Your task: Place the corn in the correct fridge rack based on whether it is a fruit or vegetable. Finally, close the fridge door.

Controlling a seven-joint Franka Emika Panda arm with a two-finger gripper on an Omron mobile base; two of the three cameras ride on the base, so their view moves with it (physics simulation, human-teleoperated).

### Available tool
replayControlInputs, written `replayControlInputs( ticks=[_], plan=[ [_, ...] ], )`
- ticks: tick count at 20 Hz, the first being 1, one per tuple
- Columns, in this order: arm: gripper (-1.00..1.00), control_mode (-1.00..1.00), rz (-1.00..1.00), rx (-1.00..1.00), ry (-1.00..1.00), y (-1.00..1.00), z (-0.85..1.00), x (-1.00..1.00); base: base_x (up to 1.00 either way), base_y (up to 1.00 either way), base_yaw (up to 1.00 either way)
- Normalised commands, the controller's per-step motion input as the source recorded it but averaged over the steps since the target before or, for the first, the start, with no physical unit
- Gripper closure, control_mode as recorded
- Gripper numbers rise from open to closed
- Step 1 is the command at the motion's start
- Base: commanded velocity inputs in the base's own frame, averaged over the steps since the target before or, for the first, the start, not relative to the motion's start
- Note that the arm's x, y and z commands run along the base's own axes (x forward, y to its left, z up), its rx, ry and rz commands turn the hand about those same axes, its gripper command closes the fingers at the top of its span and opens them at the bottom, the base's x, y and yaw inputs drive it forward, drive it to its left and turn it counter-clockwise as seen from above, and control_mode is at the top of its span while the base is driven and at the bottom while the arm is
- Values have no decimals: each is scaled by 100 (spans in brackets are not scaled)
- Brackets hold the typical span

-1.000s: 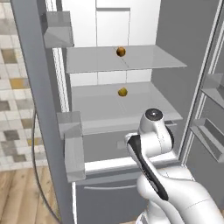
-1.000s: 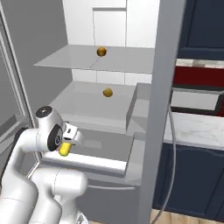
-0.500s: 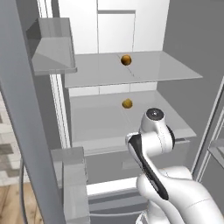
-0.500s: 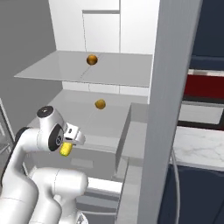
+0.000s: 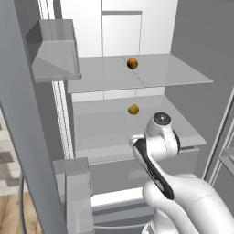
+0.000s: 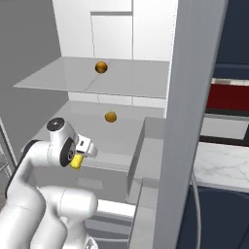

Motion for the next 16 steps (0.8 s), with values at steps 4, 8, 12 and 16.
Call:
replayControlInputs(
  ticks=[4, 8, 12, 16],
  plan=[
    [100, -100, 0, 7, -3, 0, 0, 100, 0, 0, 0],
    [100, -100, -2, 3, -1, 0, 0, 91, 0, 0, 0],
    [100, -100, -2, 0, -2, 0, 0, 78, 0, 0, 0],
    [100, -100, -1, 0, 0, 0, 0, 79, 0, 0, 0]
  ],
)
